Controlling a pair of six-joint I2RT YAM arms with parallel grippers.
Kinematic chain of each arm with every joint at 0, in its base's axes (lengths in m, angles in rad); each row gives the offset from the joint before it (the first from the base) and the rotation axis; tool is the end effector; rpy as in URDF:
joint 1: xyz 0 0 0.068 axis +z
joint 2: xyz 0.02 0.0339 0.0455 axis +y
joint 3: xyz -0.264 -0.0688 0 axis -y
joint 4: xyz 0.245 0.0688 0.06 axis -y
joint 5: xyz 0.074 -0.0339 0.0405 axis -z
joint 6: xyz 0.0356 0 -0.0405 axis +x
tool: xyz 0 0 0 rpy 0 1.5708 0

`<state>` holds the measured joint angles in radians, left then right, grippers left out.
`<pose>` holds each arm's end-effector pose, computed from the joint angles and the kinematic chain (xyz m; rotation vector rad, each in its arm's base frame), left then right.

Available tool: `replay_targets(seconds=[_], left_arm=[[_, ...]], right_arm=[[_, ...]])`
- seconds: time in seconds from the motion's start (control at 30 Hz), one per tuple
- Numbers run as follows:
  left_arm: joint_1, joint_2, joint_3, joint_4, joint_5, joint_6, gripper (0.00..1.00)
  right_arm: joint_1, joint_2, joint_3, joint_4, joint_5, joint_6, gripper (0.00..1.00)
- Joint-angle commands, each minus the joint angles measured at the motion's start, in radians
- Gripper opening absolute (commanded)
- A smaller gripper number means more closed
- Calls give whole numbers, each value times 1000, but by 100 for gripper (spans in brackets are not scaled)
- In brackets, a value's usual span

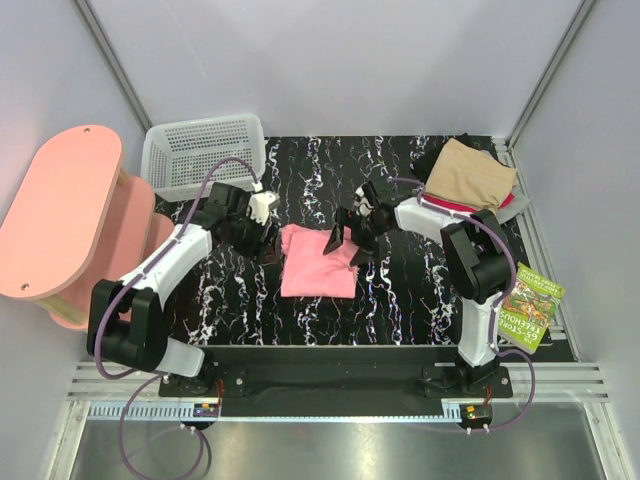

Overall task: Fold and stack the t-shirts
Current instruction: Smooth out wrinkles on the folded tshirt

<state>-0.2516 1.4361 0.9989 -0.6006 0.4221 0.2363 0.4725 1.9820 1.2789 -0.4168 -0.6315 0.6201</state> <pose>0.2734 -0.0853 0.2340 0.7638 2.4484 -0.5539 0.3430 0.1989 0.1504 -0.0028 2.8745 1.1417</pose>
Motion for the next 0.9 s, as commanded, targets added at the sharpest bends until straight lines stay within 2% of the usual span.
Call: replay_targets(seconds=[0.0, 0.13, 0.2, 0.27, 0.3, 0.43, 0.53, 0.7, 0.87], left_arm=[[6, -81, 59, -56, 0, 35, 70], [37, -156, 139, -109, 52, 41, 72], [37, -175, 164, -146, 78, 35, 72], [22, -186, 182, -166, 156, 17, 73], [-23, -184, 185, -180, 165, 8, 73], [-167, -155, 175, -173, 158, -14, 73], [-247, -76, 175, -148, 138, -20, 71], [-328, 44, 184, -84, 98, 8, 71], [-344, 196, 205, -27, 66, 11, 70]], right_arm=[[8, -70, 187, -272, 174, -174, 100], [9, -178, 290, -347, 258, -242, 100], [2, -178, 333, -353, 296, -266, 100], [-2, -112, 368, -349, 233, -299, 100], [-2, -74, 413, -349, 202, -306, 100], [-5, 157, 502, -321, 29, -246, 100], [-14, 260, 545, -251, -92, -182, 100], [-66, 418, 672, -252, -180, -103, 100], [-69, 465, 724, -270, -188, -102, 100]])
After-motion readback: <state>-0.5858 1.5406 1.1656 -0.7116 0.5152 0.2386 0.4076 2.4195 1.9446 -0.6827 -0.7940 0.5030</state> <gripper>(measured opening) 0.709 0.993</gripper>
